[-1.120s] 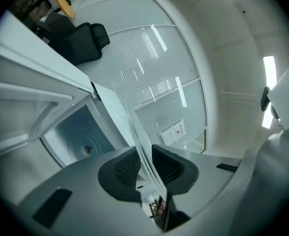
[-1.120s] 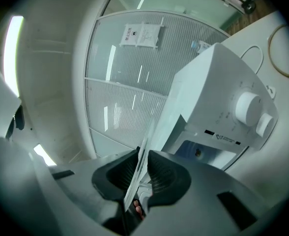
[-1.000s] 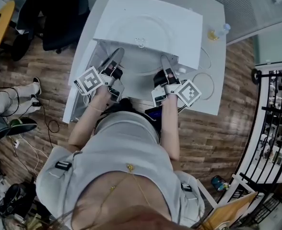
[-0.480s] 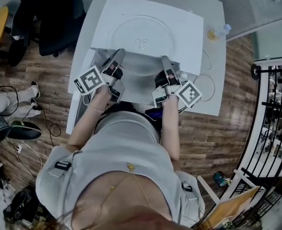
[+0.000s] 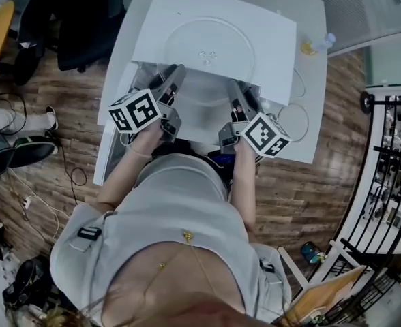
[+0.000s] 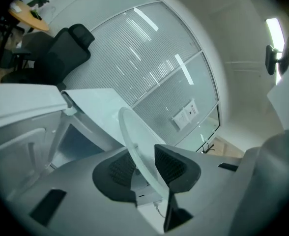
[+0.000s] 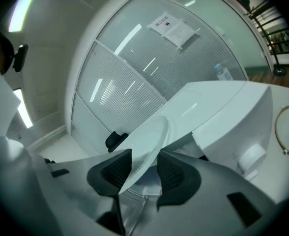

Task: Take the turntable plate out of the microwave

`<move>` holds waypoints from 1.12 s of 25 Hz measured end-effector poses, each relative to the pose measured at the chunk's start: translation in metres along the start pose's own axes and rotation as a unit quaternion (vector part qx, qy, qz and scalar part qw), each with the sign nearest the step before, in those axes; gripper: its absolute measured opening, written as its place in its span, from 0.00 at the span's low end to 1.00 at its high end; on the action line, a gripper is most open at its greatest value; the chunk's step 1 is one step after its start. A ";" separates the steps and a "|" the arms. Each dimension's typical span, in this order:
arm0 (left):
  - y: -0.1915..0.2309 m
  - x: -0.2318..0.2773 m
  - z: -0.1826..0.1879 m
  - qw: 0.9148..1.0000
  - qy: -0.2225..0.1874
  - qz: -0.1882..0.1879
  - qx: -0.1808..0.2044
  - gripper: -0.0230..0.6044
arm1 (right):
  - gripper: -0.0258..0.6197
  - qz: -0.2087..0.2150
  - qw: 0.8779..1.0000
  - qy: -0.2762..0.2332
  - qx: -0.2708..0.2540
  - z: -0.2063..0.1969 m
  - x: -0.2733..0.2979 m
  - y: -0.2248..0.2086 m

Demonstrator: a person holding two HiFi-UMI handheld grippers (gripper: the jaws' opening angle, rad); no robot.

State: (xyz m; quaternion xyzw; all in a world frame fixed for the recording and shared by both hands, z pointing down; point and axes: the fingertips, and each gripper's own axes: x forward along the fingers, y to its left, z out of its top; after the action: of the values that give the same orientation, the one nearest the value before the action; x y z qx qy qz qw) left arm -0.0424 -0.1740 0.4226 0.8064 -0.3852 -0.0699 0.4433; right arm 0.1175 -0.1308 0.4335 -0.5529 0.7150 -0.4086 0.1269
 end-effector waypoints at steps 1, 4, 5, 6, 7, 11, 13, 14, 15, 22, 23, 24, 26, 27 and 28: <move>0.000 0.000 0.000 1.000 0.002 0.003 0.008 0.23 | 0.28 -0.003 1.000 0.000 -0.006 0.000 0.001 0.000; 0.000 -0.001 -0.001 1.000 0.003 0.006 0.015 0.24 | 0.28 -0.010 1.000 0.002 -0.012 -0.002 0.002 0.002; 0.001 -0.002 0.000 1.000 0.003 0.006 0.015 0.24 | 0.29 -0.012 1.000 0.003 -0.014 -0.003 0.003 0.003; 0.001 -0.002 0.000 1.000 0.004 0.006 0.016 0.24 | 0.29 -0.014 1.000 0.003 -0.017 -0.003 0.003 0.003; 0.001 -0.002 0.000 1.000 0.006 0.006 0.018 0.24 | 0.29 -0.017 1.000 0.003 -0.020 -0.002 0.003 0.004; -0.001 0.000 -0.002 0.998 0.046 0.001 0.042 0.27 | 0.31 -0.022 0.999 0.007 -0.033 0.000 0.002 0.004; 0.001 -0.001 -0.003 0.997 0.065 0.006 0.052 0.29 | 0.32 -0.025 0.999 0.009 -0.039 -0.001 0.003 0.004; 0.001 -0.001 -0.004 0.996 0.070 0.008 0.057 0.31 | 0.32 -0.028 0.999 0.008 -0.039 -0.001 0.003 0.004; 0.002 -0.001 -0.004 0.996 0.071 0.011 0.061 0.31 | 0.32 -0.031 0.999 0.005 -0.038 -0.001 0.004 0.004; 0.001 -0.004 -0.003 0.991 0.059 0.043 0.109 0.36 | 0.33 -0.054 0.998 -0.013 -0.034 0.000 0.005 0.005; 0.002 -0.005 -0.002 0.990 0.059 0.049 0.115 0.37 | 0.33 -0.055 0.998 -0.014 -0.033 -0.001 0.005 0.006; 0.004 -0.005 -0.001 0.989 0.060 0.053 0.121 0.37 | 0.33 -0.056 0.998 -0.015 -0.032 -0.001 0.005 0.006; 0.006 -0.007 0.000 0.987 0.063 0.064 0.136 0.41 | 0.33 -0.062 0.998 -0.018 -0.028 -0.002 0.004 0.005; 0.007 -0.008 0.001 0.984 0.062 0.073 0.148 0.41 | 0.33 -0.066 0.997 -0.019 -0.027 -0.003 0.004 0.005; 0.008 -0.010 0.003 0.981 0.058 0.084 0.163 0.45 | 0.33 -0.068 0.997 -0.021 -0.025 -0.003 0.005 0.005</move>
State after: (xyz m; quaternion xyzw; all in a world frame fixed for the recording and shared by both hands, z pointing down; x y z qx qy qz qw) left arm -0.0548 -0.1717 0.4244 0.8354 -0.4312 0.0787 0.3317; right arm 0.1101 -0.1332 0.4329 -0.6116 0.6830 -0.3867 0.0998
